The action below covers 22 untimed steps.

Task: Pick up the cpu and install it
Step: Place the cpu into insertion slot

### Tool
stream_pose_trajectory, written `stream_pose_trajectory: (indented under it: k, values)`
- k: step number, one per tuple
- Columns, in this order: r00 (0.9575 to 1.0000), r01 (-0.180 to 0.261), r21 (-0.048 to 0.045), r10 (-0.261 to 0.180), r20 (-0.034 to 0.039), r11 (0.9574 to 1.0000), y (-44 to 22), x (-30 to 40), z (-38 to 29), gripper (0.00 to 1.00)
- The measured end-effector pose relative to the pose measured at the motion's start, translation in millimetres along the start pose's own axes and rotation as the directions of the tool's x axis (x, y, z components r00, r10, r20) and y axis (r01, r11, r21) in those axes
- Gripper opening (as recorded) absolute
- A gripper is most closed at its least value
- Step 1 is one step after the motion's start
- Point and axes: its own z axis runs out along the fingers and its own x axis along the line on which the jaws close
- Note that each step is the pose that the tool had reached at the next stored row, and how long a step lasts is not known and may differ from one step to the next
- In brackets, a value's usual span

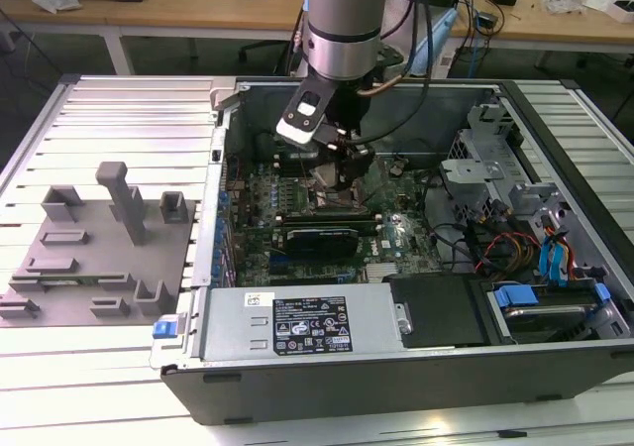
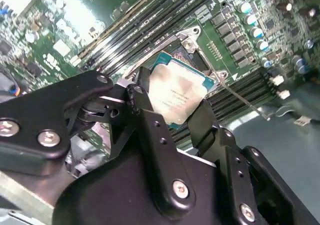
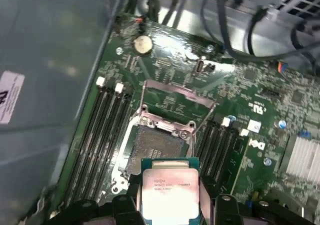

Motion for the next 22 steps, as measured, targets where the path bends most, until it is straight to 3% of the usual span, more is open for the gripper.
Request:
stream_pose_trajectory:
  k: [1, 2, 4, 15, 22]
  values:
    - [0.9984, -0.057, -0.0001, 0.057, 0.0026, 0.9984, 0.0, 0.0, 0.1, 0.55]
    - [0.993, -0.118, -0.0002, 0.118, 0.0054, 0.993, 0.0, 0.0, 0.5, 0.55]
    - [0.9684, -0.249, -0.0023, 0.249, 0.0112, 0.9685, -0.1, 0.1, 2.7, 0.55]
    - [0.9684, -0.249, -0.0025, 0.249, 0.0114, 0.9685, -0.2, 0.0, 4.3, 0.55]
    - [0.9684, -0.249, -0.0032, 0.249, 0.0113, 0.9685, -0.5, 0.0, 10.2, 0.55]
